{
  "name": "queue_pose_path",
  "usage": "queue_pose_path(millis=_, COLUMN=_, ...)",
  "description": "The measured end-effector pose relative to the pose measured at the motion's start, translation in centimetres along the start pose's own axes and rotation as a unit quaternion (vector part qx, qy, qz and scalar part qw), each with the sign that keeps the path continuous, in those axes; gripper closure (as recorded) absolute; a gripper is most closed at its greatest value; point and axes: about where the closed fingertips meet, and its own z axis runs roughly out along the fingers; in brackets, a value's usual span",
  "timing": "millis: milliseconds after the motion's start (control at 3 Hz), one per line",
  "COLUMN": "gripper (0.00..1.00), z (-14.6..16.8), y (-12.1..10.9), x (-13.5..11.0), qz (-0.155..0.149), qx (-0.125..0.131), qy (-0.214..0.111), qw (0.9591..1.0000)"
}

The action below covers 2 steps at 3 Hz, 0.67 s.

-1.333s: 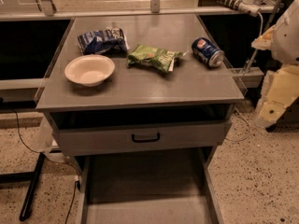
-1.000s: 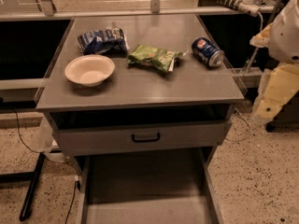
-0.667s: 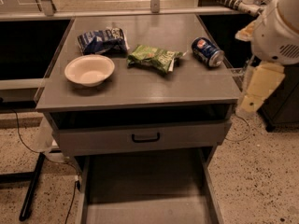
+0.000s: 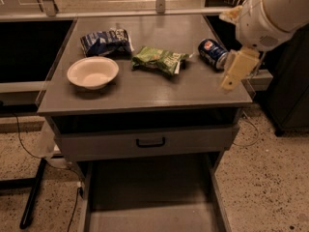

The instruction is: Place green jalapeno chip bag into middle drawer

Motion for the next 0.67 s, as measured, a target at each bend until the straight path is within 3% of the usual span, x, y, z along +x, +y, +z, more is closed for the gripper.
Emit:
queue_pose_path(millis=333, gripper=0.00, z=1.83, y=-3.56, x=-2.21, qz=0.002, qx=0.002, qy=-0.079, qw=0.9969)
queue_pose_path(millis=667, gripper=0.00, z=1.89, y=-3.54, x=-2.34, qz=0.001, qx=0.002, qy=-0.080, qw=0.9968)
